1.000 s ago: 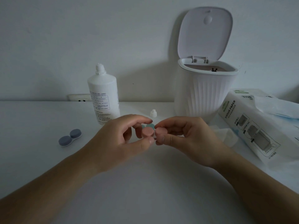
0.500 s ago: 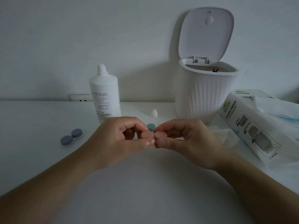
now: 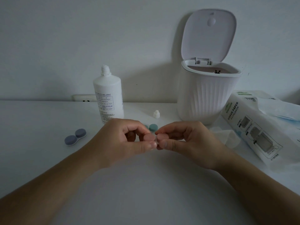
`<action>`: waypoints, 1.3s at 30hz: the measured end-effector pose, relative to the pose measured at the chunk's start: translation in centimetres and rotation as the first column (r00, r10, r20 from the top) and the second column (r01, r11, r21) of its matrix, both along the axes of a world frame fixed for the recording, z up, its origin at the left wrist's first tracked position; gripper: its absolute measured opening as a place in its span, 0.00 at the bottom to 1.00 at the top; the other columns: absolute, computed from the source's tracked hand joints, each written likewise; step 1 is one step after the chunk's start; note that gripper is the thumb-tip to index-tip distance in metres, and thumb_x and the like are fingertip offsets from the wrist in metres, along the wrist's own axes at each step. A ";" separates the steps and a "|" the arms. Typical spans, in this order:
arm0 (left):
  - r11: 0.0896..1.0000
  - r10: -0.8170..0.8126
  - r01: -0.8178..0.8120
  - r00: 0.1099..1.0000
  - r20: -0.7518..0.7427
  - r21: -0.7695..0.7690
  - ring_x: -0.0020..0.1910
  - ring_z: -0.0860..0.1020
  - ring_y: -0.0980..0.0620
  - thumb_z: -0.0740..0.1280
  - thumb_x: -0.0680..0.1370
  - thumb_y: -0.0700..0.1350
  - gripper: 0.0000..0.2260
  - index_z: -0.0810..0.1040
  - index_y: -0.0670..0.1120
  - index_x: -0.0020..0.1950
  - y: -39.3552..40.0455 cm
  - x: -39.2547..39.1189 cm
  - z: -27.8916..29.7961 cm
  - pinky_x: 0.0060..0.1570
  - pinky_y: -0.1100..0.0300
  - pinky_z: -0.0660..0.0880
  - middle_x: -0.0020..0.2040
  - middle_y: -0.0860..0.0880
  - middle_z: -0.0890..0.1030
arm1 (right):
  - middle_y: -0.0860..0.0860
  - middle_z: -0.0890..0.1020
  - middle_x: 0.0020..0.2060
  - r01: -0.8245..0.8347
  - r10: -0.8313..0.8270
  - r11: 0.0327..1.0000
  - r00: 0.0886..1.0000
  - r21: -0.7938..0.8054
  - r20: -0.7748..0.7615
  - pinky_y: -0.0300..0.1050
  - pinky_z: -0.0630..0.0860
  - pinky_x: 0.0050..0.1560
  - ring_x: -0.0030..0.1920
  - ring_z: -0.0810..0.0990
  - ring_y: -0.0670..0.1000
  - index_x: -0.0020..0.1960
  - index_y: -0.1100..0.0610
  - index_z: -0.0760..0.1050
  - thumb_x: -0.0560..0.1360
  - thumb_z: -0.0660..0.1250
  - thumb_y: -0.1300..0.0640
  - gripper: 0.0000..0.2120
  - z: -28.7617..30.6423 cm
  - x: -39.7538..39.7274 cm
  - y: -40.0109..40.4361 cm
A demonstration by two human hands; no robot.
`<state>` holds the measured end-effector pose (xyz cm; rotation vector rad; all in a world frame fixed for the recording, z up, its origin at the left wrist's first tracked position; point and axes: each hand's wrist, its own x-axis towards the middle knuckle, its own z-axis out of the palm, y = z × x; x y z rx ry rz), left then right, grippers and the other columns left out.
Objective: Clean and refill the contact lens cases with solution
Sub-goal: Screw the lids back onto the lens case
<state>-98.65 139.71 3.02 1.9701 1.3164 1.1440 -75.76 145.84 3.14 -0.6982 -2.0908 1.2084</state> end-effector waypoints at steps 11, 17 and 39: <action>0.996 0.080 -0.078 0.995 -0.058 0.037 0.31 0.70 0.52 0.80 0.71 0.47 0.08 0.84 0.56 0.45 -0.1 -0.7 0.7 0.33 0.62 0.69 0.37 0.53 0.79 | 0.45 0.87 0.46 0.133 -0.135 0.990 0.990 0.054 0.037 0.39 0.81 0.51 0.46 0.85 0.47 0.58 0.46 0.82 0.66 0.76 0.43 0.21 -0.2 -0.3 0.3; 0.975 0.221 -0.220 0.975 0.006 -0.037 0.28 0.66 0.57 0.79 0.66 0.52 0.09 0.84 0.54 0.43 -1.3 -3.6 1.9 0.29 0.68 0.67 0.28 0.55 0.68 | 0.37 0.80 0.31 0.275 -0.285 0.952 0.957 0.135 0.062 0.28 0.70 0.36 0.31 0.74 0.38 0.47 0.48 0.83 0.73 0.77 0.59 0.07 -1.3 -0.3 1.1; 0.798 0.587 -0.580 0.687 -0.429 0.163 0.41 0.78 0.59 0.78 0.68 0.58 0.10 0.82 0.57 0.42 -3.4 -9.9 -1.7 0.43 0.57 0.76 0.43 0.58 0.76 | 0.46 0.80 0.37 0.301 -0.350 0.929 0.902 0.213 0.252 0.29 0.70 0.37 0.32 0.73 0.38 0.43 0.46 0.82 0.73 0.75 0.55 0.04 -1.7 -0.9 1.8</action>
